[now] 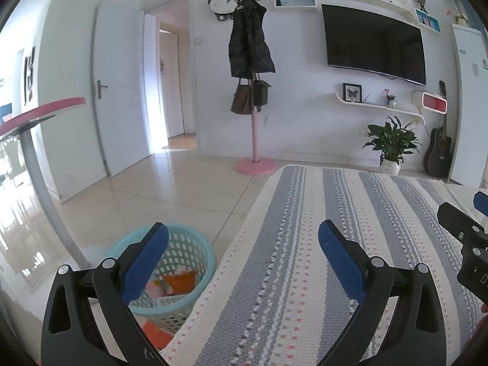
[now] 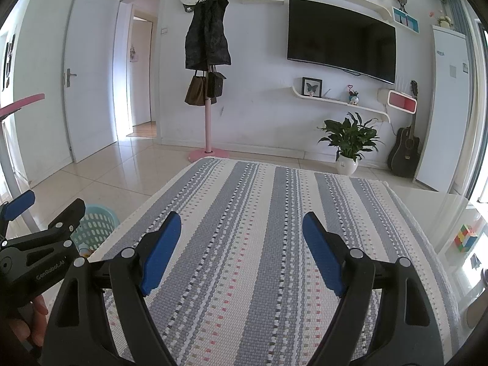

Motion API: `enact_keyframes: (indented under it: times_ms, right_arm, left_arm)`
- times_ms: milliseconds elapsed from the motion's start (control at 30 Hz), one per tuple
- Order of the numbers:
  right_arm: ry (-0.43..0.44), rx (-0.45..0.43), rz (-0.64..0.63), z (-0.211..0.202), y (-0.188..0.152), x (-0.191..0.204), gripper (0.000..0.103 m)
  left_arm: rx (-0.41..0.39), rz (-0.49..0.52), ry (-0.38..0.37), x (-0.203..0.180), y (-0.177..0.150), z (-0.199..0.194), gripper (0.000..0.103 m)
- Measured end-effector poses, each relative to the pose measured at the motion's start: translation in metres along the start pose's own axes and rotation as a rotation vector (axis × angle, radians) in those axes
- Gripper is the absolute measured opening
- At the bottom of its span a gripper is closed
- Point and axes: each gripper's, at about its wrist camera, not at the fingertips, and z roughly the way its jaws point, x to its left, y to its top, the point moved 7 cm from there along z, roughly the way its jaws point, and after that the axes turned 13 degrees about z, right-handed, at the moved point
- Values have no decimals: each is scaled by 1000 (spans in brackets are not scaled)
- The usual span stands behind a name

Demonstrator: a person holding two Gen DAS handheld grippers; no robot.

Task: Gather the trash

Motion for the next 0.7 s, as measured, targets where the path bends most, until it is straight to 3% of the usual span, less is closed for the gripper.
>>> enact_keyframes:
  times_ms: [333,567,700]
  right_arm:
    - [8,0,0,-1,1,0,78]
    - [7,-3,5,-1,2,0,78]
    - [5,-3,5,-2,1,0,78]
  left_arm:
    - [27,3,38,1,-6,4,96]
    - [3,11,-40,-10,-4,-3,96]
    - [0,29,-41,-14,-4,-3,96]
